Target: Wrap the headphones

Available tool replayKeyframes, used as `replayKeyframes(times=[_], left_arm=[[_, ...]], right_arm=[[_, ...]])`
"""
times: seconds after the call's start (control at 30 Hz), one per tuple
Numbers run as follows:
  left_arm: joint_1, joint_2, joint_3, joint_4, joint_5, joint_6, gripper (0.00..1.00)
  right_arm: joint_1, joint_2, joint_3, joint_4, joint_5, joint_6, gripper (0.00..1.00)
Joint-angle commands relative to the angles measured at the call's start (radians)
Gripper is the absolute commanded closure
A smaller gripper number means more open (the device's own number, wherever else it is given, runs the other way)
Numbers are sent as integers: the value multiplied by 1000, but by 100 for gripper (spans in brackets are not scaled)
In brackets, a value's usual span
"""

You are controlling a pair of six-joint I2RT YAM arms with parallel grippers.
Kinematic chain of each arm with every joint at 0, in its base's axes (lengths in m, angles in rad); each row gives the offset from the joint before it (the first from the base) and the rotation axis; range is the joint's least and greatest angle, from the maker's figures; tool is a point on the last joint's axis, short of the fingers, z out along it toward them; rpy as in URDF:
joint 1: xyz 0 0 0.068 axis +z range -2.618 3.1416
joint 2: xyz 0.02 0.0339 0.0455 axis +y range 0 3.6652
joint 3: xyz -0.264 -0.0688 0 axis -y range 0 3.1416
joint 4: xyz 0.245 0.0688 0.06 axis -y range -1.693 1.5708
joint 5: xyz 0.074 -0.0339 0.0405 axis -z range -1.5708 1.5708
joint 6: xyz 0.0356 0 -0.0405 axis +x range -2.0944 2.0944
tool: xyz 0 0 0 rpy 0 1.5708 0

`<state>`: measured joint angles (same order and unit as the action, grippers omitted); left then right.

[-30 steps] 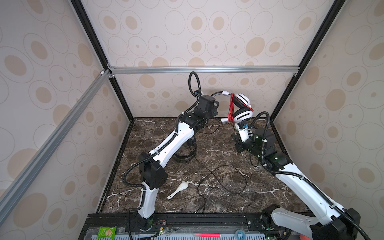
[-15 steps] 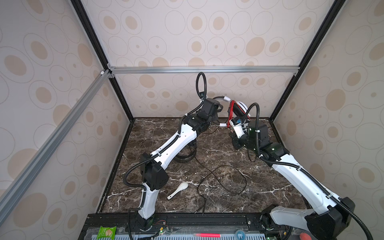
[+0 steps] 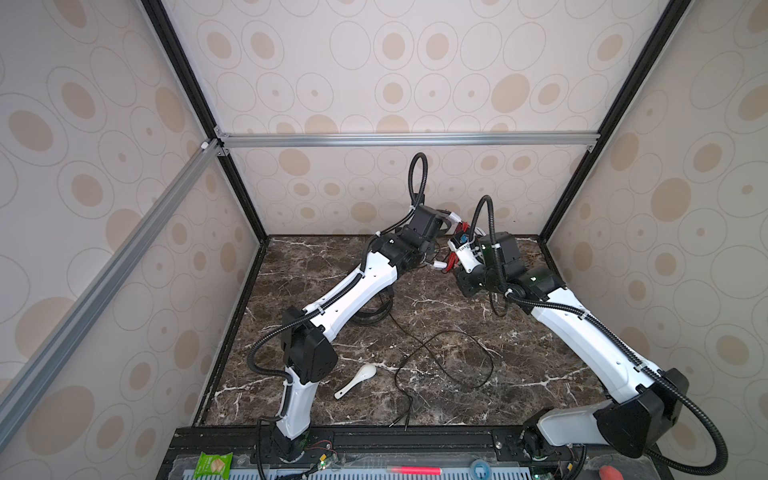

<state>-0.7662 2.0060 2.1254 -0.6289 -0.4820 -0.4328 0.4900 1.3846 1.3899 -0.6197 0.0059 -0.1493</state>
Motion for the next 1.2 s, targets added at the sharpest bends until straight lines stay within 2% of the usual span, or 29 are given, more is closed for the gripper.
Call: replayKeyframes(times=[0.0, 0.4, 0.7, 1.17], left_arm=[[-16, -89, -24, -13, 23, 85, 100], [-16, -180, -191, 37, 176, 158, 100], [-13, -164, -159, 8, 225, 143, 100], [-5, -153, -144, -31, 251, 107, 100]], right_arm=[[-5, 16, 49, -13, 42, 23, 100], [-5, 74, 96, -66, 39, 54, 100], [-6, 67, 60, -44, 50, 56, 100], [-6, 67, 86, -86, 165, 8, 98]])
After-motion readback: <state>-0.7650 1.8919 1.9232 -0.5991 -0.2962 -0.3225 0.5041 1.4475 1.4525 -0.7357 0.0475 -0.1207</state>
